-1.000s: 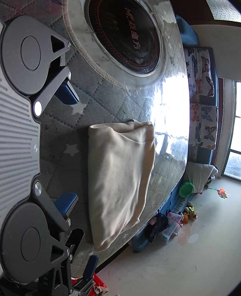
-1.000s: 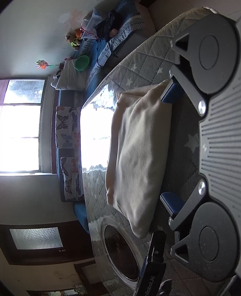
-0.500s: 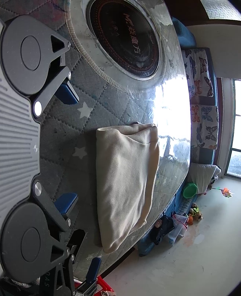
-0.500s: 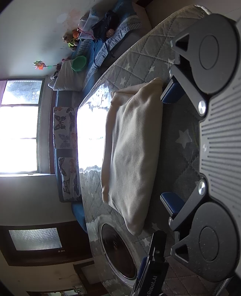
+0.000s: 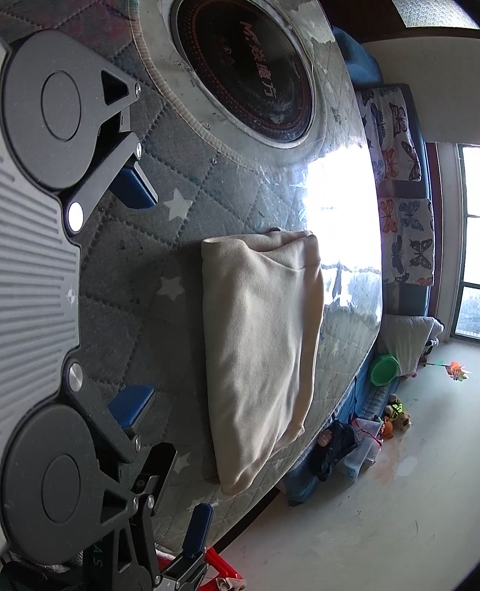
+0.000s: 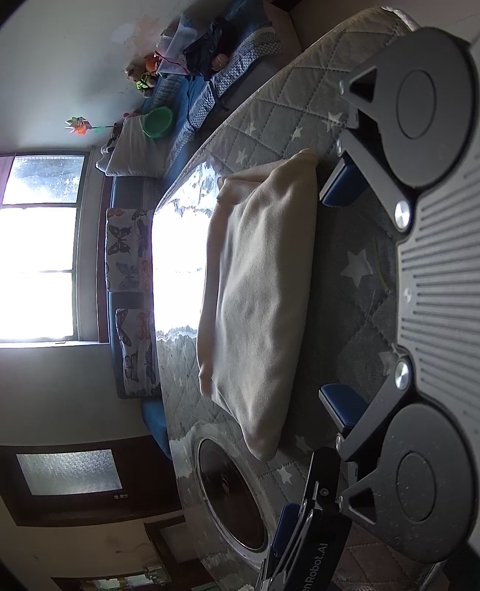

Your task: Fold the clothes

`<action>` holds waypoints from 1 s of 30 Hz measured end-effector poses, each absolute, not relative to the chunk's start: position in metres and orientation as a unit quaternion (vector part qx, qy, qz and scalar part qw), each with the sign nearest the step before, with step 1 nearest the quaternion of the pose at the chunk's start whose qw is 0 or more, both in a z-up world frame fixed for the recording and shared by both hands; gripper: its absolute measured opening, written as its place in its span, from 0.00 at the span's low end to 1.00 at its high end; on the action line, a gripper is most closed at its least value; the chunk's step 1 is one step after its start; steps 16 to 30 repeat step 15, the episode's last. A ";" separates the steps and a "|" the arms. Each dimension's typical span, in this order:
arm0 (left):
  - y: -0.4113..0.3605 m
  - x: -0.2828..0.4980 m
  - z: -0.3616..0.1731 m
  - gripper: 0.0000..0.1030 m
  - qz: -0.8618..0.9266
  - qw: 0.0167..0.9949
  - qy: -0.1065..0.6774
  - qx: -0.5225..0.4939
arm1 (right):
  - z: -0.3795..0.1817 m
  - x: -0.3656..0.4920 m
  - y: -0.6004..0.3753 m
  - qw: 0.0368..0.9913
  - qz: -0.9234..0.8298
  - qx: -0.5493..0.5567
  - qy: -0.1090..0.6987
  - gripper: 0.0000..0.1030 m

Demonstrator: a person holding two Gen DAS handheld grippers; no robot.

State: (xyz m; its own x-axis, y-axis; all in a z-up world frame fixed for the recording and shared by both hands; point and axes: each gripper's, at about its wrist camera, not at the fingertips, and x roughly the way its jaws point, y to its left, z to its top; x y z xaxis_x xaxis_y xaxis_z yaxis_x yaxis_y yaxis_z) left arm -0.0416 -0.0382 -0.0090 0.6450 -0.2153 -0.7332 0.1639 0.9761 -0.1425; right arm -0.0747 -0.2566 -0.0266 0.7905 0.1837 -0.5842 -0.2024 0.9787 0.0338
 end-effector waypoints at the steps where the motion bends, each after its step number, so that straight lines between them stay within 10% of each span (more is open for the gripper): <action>1: -0.039 -0.042 -0.009 1.00 -0.106 0.906 0.408 -0.031 | -0.026 -0.075 -0.256 0.946 0.102 -0.016 0.307 1.00; 30: -0.038 -0.044 -0.009 1.00 -0.097 0.908 0.406 -0.029 | -0.025 -0.077 -0.255 0.948 0.099 -0.017 0.303 1.00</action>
